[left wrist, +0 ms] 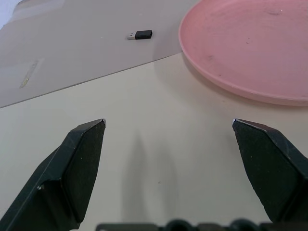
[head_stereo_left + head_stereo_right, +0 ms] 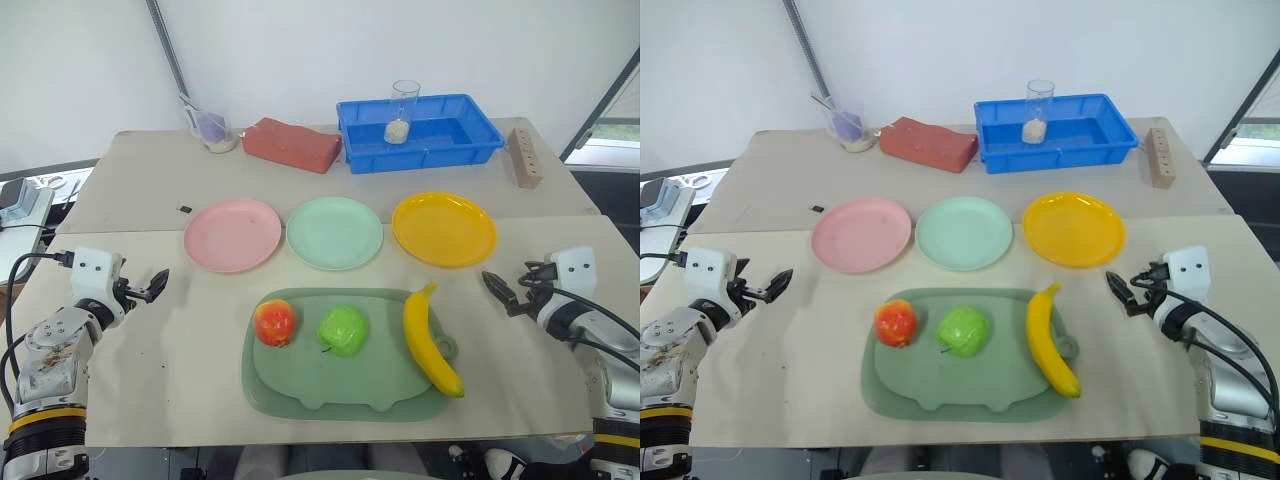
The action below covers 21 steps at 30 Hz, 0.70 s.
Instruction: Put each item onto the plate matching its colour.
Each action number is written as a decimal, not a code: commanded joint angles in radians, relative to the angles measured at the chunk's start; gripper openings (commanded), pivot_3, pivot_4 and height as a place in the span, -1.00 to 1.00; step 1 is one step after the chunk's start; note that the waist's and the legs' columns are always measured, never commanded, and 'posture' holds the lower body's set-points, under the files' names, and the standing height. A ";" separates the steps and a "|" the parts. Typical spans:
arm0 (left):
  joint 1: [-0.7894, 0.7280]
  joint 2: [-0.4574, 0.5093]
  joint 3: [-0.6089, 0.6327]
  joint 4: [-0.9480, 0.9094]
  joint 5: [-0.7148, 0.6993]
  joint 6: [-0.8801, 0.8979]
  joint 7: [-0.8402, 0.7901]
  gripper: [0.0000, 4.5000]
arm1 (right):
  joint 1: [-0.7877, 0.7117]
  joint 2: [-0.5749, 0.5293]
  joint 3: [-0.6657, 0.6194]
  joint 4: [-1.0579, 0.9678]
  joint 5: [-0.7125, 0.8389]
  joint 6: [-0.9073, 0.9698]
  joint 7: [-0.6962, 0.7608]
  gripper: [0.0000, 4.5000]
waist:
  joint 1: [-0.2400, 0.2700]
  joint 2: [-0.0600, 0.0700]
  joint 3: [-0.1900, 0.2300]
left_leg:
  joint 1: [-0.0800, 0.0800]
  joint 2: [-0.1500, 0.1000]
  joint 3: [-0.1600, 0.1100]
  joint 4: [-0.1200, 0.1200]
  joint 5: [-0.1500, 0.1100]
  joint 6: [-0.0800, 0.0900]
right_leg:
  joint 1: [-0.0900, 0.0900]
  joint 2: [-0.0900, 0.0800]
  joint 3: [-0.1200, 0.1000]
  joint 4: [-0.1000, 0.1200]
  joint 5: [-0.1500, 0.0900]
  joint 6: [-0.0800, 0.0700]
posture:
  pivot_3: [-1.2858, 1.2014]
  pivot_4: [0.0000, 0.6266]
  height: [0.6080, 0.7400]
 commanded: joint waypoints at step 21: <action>0.021 0.246 -0.198 -0.458 -0.246 0.024 -0.687 1.00 | -0.248 -0.105 0.270 -0.354 0.325 0.241 0.409 1.00 | -0.003 0.001 0.001 | -0.001 0.001 0.001 -0.006 0.000 0.000 | -0.003 0.000 0.000 0.000 0.000 -0.002 | 0.03 -0.52 1.00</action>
